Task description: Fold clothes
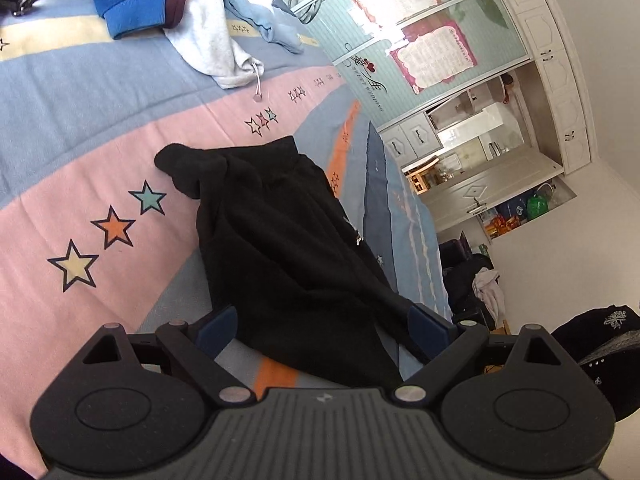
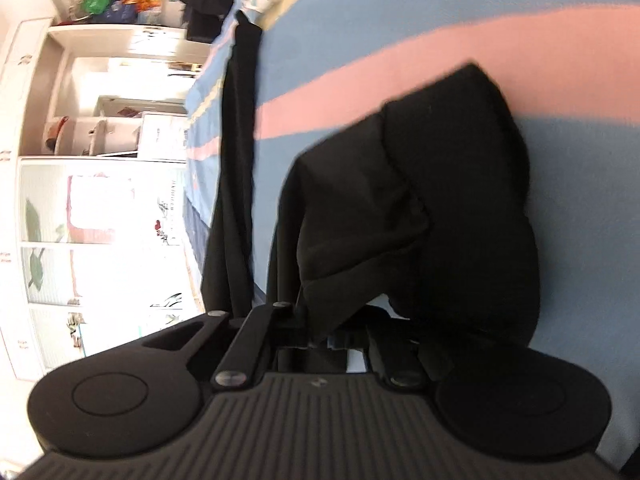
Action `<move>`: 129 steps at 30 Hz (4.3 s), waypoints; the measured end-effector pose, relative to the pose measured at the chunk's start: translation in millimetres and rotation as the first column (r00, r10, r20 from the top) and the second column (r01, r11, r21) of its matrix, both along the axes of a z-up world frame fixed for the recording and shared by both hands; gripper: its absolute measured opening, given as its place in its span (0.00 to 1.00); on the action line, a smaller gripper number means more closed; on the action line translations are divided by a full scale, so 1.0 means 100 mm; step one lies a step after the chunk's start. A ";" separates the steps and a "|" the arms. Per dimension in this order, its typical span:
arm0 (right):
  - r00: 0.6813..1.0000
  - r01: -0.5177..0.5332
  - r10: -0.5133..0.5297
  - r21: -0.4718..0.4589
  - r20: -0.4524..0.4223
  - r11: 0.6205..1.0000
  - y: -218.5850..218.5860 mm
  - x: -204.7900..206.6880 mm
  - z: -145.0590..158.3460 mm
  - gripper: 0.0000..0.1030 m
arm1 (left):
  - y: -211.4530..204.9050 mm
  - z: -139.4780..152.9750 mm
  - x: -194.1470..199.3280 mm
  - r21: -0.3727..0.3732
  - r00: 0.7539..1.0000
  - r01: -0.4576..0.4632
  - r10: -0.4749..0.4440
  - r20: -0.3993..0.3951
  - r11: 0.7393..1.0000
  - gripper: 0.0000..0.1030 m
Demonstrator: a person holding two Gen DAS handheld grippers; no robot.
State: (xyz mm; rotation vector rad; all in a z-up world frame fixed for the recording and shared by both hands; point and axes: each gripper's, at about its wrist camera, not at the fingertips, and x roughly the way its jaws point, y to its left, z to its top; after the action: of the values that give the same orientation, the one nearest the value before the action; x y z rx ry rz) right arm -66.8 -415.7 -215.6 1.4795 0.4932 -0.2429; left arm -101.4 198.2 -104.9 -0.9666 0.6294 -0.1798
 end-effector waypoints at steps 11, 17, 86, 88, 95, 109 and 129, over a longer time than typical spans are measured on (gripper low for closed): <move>0.979 0.057 0.026 -0.399 0.200 0.915 -0.91 -0.87 0.65 0.04 | -0.25 0.61 -0.38 0.036 0.992 0.056 -0.059 0.108 0.998 0.91; 0.987 -0.143 0.154 -0.181 0.051 0.973 -1.23 -1.13 -0.10 0.23 | -0.30 0.68 -0.48 0.051 0.989 0.099 -0.103 0.101 0.994 0.92; 0.919 -0.137 0.270 -0.410 0.288 0.902 -1.21 -0.75 0.45 0.25 | -1.12 0.09 0.29 0.164 0.978 0.195 -0.179 -0.106 0.967 0.98; 0.881 -0.233 0.330 -0.296 0.339 0.927 -0.99 -0.55 0.40 0.31 | -0.96 0.08 0.27 0.180 0.986 0.149 -0.131 -0.104 0.972 0.98; 0.957 -0.279 0.290 -0.221 0.018 0.934 -0.97 -0.25 -0.23 0.00 | -0.38 0.11 0.22 0.225 0.997 0.021 -0.004 -0.080 0.974 0.98; 0.874 -0.445 0.447 -0.686 -0.192 0.575 0.26 -0.06 0.93 0.61 | -0.03 0.41 0.97 0.670 0.996 0.076 -0.020 -0.091 0.738 0.98; 0.707 -0.627 0.704 -0.524 -0.070 0.577 1.29 0.47 0.60 0.70 | 0.09 0.12 2.73 0.624 0.986 0.152 -0.076 -0.148 0.767 0.97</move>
State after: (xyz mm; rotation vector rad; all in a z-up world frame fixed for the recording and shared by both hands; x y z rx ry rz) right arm -20.2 -286.2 -155.3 0.6862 0.7686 0.3323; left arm 172.0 207.6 -92.8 -0.2769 0.7879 -0.0094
